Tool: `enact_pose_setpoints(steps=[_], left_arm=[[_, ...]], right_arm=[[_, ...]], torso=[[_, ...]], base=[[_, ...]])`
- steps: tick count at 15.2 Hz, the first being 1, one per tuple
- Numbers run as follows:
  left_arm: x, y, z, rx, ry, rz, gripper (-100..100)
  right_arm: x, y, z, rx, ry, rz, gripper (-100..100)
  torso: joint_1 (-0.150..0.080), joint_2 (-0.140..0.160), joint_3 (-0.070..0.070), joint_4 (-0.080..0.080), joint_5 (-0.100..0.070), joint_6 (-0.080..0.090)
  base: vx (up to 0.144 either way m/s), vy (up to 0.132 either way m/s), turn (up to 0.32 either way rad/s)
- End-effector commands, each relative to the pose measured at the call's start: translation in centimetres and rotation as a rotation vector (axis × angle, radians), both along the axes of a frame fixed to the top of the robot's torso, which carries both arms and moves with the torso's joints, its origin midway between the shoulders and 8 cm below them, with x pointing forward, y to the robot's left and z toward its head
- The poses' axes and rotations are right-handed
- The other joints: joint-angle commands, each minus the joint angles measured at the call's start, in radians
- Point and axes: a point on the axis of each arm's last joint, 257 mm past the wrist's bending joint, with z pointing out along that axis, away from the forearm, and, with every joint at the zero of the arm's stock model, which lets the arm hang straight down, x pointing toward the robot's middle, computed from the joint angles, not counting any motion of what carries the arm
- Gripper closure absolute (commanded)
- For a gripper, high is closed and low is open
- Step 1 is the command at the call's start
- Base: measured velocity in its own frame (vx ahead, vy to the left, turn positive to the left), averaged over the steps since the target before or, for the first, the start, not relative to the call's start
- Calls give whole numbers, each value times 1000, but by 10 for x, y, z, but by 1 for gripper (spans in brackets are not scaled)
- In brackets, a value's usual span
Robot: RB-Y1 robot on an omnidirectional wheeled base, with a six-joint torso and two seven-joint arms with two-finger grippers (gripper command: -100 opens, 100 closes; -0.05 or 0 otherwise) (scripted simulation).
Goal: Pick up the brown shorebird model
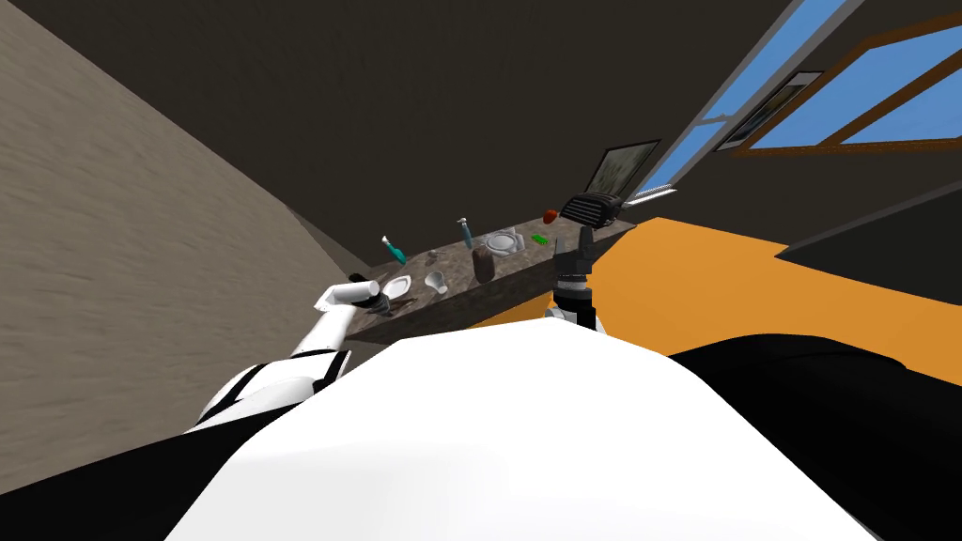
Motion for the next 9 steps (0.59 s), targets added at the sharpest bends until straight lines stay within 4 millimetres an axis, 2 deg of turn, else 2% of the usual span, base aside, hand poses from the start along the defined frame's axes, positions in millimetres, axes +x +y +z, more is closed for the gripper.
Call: enact_pose_setpoints(steps=[1, 2, 3, 5, 6, 7, 9], left_arm=[[10, -18, -10, -5, 16, 8, -100], [23, -23, -2, -7, -5, -1, -100], [19, -34, -17, -7, 32, 14, -100], [42, -45, -5, -8, -3, -5, -100], [42, -45, -5, -8, -3, -5, -100], [45, -61, -16, -5, 27, -1, -100], [61, -67, -5, -5, 0, -13, -100]], right_arm=[[0, 0, 0, 0, 0, 0, 0], [0, 0, 0, 0, 0, 0, 0], [0, 0, 0, 0, 0, 0, 0], [0, 0, 0, 0, 0, 0, 0], [0, 0, 0, 0, 0, 0, 0], [0, 0, 0, 0, 0, 0, 0], [0, 0, 0, 0, 0, 0, 0]], torso=[[0, 0, 0, 0, 0, 0], [3, 0, -1, -2, 3, -1], [4, -1, -2, -3, 4, -2], [6, -2, -3, -5, 7, -3], [6, -2, -4, -5, 7, -3], [4, -4, -5, -6, 7, -3], [6, -3, -5, -6, 8, -3]], base=[[-122, 150, -22], [-96, 109, 2], [-92, 111, 15], [-95, 104, 2], [-51, 47, -2], [-66, 82, 13], [-76, 93, -6]])
